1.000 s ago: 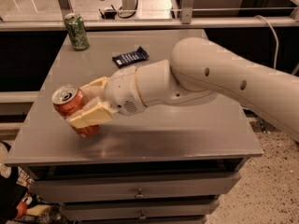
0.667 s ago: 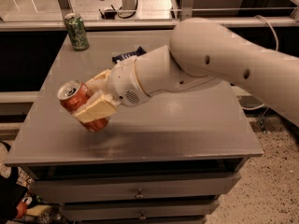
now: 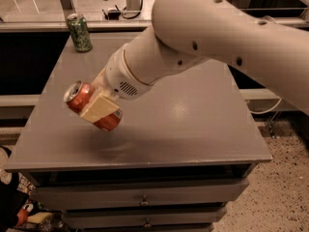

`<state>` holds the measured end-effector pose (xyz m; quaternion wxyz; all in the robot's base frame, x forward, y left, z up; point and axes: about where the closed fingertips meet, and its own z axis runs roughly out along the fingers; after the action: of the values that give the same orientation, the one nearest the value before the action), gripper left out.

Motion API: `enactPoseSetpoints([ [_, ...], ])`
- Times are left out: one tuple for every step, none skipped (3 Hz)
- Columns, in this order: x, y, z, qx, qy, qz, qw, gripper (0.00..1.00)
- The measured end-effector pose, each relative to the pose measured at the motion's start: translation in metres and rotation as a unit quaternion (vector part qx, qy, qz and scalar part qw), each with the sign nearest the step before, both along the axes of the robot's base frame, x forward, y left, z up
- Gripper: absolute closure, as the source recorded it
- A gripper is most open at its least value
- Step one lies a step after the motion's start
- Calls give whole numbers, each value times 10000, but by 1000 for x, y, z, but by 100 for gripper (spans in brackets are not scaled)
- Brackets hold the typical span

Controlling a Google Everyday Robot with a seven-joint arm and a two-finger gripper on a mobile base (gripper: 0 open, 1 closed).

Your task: Knock coke can over

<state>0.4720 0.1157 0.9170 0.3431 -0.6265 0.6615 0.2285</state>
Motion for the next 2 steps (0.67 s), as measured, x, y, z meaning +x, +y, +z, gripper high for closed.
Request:
enactPoseSetpoints([
  [-4, 11, -15, -575, 50, -100, 9983, 100],
  [-9, 27, -38, -1207, 148, -182, 9924, 100],
])
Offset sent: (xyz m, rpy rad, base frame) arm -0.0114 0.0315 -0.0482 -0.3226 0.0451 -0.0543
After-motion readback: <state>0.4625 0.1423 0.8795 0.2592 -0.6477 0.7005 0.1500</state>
